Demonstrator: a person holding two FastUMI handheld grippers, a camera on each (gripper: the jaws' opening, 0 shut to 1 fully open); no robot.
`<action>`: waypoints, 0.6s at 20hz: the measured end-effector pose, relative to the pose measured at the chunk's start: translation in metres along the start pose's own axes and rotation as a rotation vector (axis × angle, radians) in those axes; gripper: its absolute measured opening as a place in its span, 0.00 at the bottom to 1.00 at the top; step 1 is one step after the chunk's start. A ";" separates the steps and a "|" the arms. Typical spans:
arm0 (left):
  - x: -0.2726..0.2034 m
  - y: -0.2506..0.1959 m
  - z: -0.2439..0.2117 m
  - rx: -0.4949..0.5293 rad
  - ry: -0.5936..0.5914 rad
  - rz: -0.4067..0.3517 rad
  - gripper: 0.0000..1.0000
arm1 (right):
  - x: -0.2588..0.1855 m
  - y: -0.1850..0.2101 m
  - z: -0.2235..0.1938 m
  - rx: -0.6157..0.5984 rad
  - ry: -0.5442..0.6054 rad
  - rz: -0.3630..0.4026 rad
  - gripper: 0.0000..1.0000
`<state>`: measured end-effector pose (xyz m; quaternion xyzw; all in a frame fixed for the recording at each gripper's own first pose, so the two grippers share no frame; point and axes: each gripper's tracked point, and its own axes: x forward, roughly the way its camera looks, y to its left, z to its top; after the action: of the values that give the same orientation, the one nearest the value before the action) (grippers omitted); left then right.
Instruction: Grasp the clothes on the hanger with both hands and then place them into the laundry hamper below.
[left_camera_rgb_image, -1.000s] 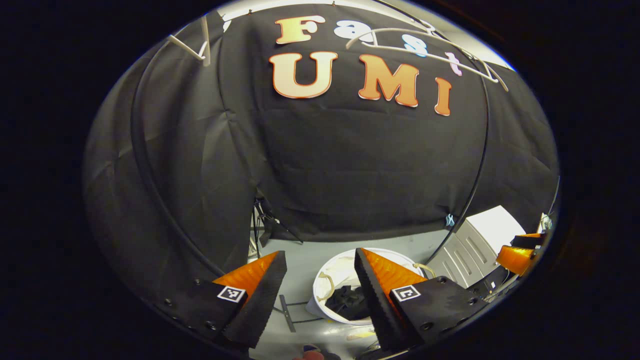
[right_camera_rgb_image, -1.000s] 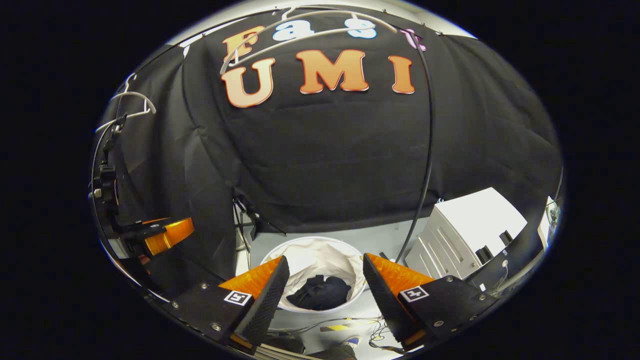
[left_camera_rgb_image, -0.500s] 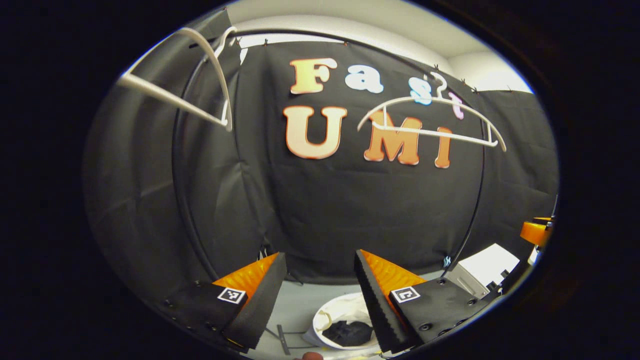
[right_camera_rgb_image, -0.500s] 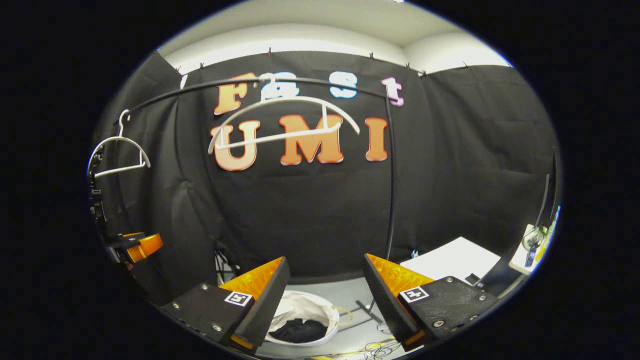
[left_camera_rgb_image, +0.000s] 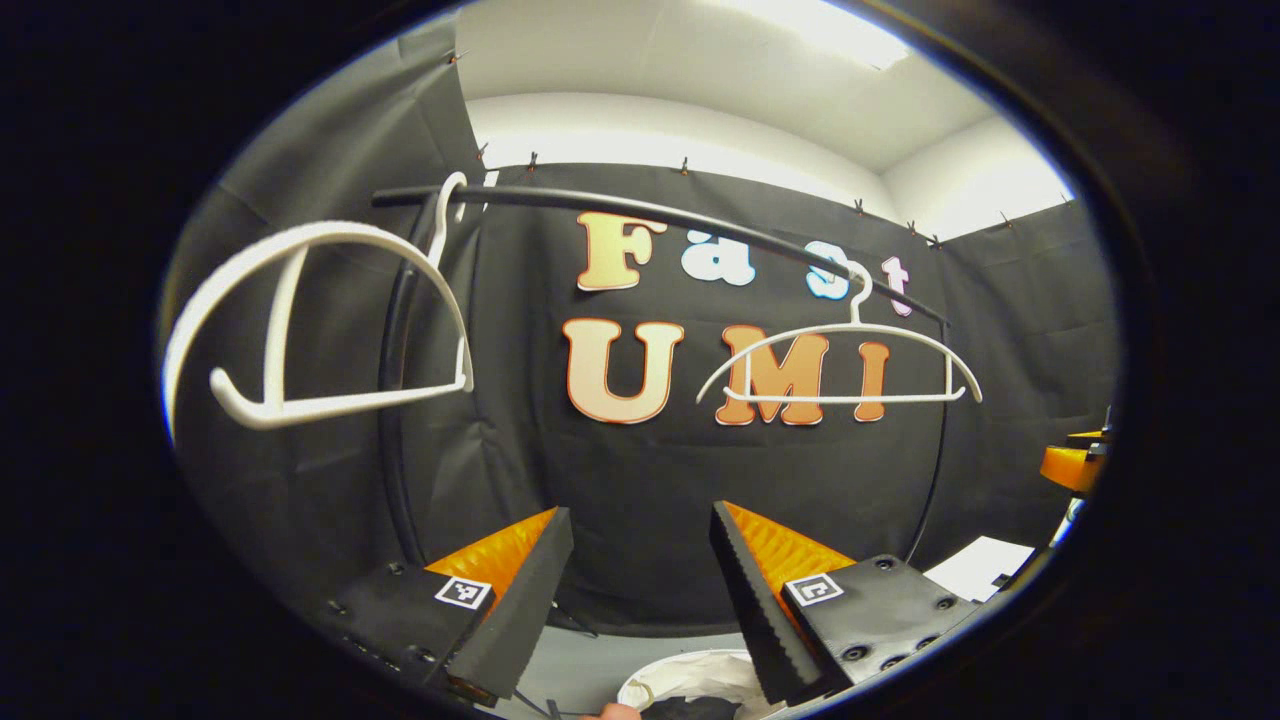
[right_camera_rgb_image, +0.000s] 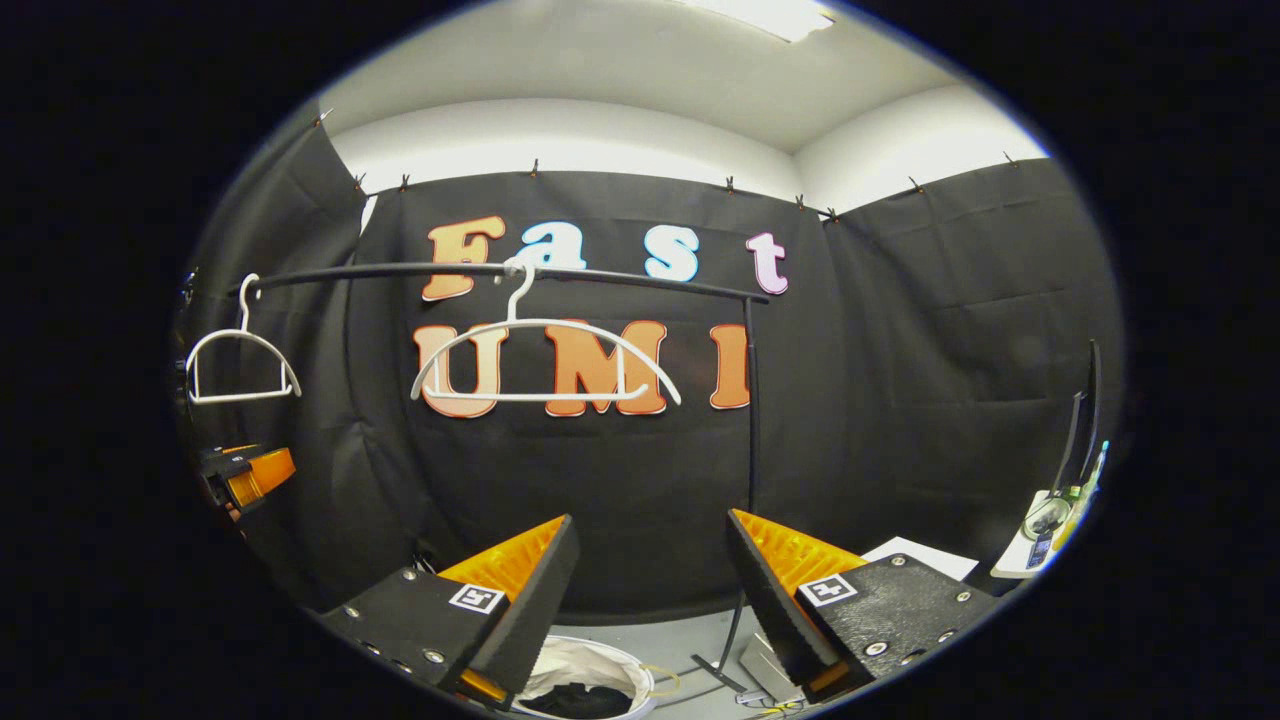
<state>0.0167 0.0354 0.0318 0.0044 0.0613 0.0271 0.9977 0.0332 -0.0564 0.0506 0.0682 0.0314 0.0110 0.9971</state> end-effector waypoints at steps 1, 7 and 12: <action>-0.001 -0.002 0.007 0.002 -0.015 -0.002 0.92 | 0.001 -0.005 0.003 0.000 -0.008 -0.008 0.92; -0.004 -0.003 0.026 -0.007 -0.072 -0.006 0.94 | -0.008 -0.039 0.027 -0.037 -0.081 -0.065 0.91; -0.004 -0.008 0.028 -0.013 -0.096 -0.014 0.94 | -0.007 -0.036 0.022 -0.029 -0.084 -0.060 0.91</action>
<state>0.0160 0.0272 0.0596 -0.0011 0.0132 0.0205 0.9997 0.0281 -0.0948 0.0675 0.0534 -0.0085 -0.0215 0.9983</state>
